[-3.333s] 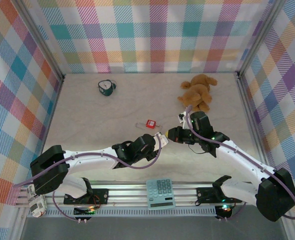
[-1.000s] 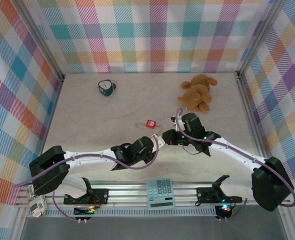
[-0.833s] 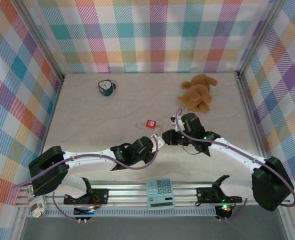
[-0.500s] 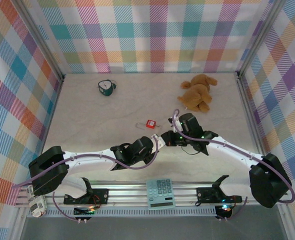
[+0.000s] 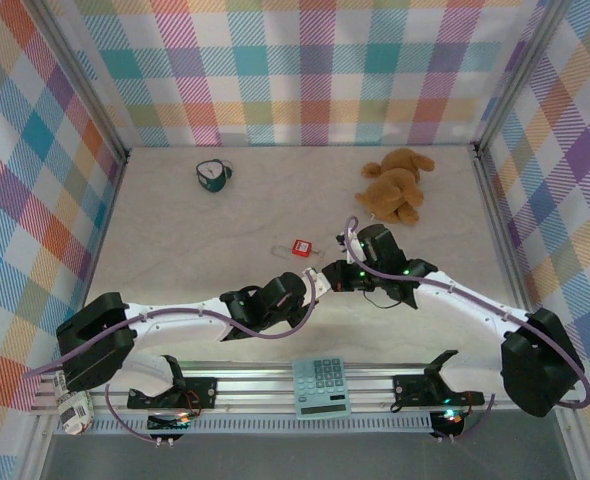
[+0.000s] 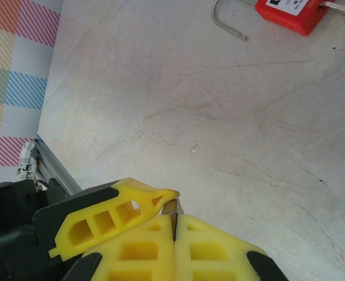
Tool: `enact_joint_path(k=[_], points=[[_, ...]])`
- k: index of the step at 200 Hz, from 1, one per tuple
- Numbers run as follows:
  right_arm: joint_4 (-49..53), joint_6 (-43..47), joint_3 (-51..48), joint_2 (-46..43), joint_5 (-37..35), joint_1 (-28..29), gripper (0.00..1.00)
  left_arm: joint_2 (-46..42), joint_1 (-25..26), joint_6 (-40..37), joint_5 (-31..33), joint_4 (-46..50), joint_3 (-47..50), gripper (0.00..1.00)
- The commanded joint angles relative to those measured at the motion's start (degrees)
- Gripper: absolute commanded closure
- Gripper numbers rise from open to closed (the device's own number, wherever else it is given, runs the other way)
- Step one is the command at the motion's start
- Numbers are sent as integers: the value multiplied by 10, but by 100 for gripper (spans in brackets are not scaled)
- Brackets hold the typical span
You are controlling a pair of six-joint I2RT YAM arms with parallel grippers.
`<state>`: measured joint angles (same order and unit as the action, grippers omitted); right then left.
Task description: Unlock with the key
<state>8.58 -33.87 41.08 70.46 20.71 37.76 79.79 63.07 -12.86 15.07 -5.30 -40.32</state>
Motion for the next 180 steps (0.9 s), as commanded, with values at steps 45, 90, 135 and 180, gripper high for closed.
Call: enact_joint_path(k=[45, 90, 135, 180], points=[[75, 18, 49, -14, -38, 5, 87, 9, 6, 17, -21, -28, -22, 86], [75, 19, 57, -13, -55, 5, 80, 3, 6, 21, -24, -1, -17, 86], [92, 23, 69, -3, -73, 4, 73, 7, 6, 17, -20, 28, -27, 85], [100, 33, 63, 1, -61, 2, 72, 2, 6, -15, 7, 89, -53, 85]])
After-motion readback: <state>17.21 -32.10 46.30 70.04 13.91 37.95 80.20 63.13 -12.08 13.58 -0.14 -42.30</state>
